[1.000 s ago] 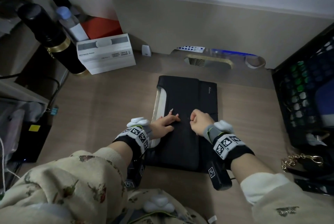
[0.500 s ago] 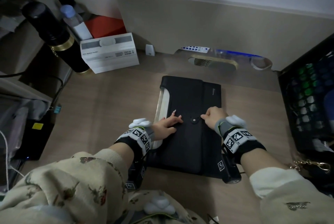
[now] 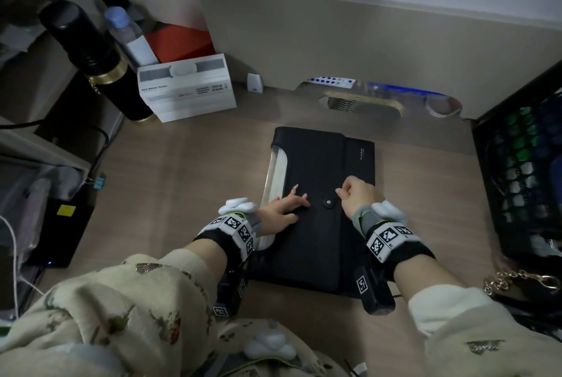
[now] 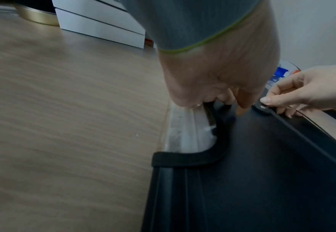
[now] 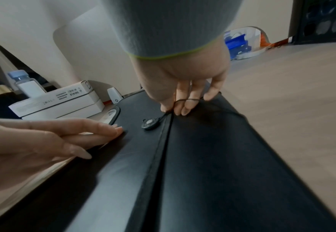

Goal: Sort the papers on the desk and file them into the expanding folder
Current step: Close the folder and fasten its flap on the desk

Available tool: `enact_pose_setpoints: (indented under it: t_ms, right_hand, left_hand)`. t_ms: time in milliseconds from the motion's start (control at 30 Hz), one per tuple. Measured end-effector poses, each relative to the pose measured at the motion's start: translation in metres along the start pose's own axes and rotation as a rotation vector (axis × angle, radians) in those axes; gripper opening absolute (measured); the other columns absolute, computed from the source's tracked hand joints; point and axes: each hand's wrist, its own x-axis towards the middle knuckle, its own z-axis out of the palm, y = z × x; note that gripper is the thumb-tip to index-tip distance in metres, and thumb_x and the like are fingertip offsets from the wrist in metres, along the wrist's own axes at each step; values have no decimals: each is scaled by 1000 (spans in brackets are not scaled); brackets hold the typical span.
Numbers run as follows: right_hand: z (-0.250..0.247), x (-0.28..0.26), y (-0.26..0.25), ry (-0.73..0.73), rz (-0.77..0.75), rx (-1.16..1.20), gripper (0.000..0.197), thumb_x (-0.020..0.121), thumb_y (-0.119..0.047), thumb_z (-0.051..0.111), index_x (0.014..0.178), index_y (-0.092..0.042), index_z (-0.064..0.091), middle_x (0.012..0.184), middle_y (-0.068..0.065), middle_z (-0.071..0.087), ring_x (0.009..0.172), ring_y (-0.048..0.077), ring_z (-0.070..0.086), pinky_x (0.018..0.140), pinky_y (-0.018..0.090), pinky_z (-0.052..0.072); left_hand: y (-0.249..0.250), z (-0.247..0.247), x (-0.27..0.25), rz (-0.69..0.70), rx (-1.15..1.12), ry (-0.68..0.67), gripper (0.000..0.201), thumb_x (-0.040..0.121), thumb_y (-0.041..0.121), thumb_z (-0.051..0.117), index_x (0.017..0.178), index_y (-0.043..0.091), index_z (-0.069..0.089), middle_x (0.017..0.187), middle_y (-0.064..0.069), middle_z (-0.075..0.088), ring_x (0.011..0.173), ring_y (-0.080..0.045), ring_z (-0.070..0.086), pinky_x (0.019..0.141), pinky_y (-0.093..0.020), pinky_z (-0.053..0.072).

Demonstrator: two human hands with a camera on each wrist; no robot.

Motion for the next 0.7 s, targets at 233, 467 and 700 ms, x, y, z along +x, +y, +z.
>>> enact_pose_setpoints:
  t_ms: [233,467,700]
  right_hand:
    - [-8,-9,23,116,1,40,28,87,-31,63,109,-13,57,119,6,54,114,28,44,95,39,38]
    - [-17,-41,55,-7,277,32,43,95,-40,47,122,-6,48,125,14,55,112,34,52,89,37,41]
    - [3,-68,55,-245,287,102,44,101,-37,34,132,-6,43,132,17,53,120,34,51,95,36,40]
  left_hand:
    - [5,1,-3,-3,111,3,41,94,1,45,132,19,47,157,5,28,147,-2,0,112,-21,-5]
    - [19,5,-9,-22,158,58,38,95,7,48,132,17,47,157,6,27,148,-5,3,115,-24,-2]
    - [26,7,-26,-96,187,52,46,97,12,47,141,26,43,159,8,19,148,-11,12,120,-31,7]
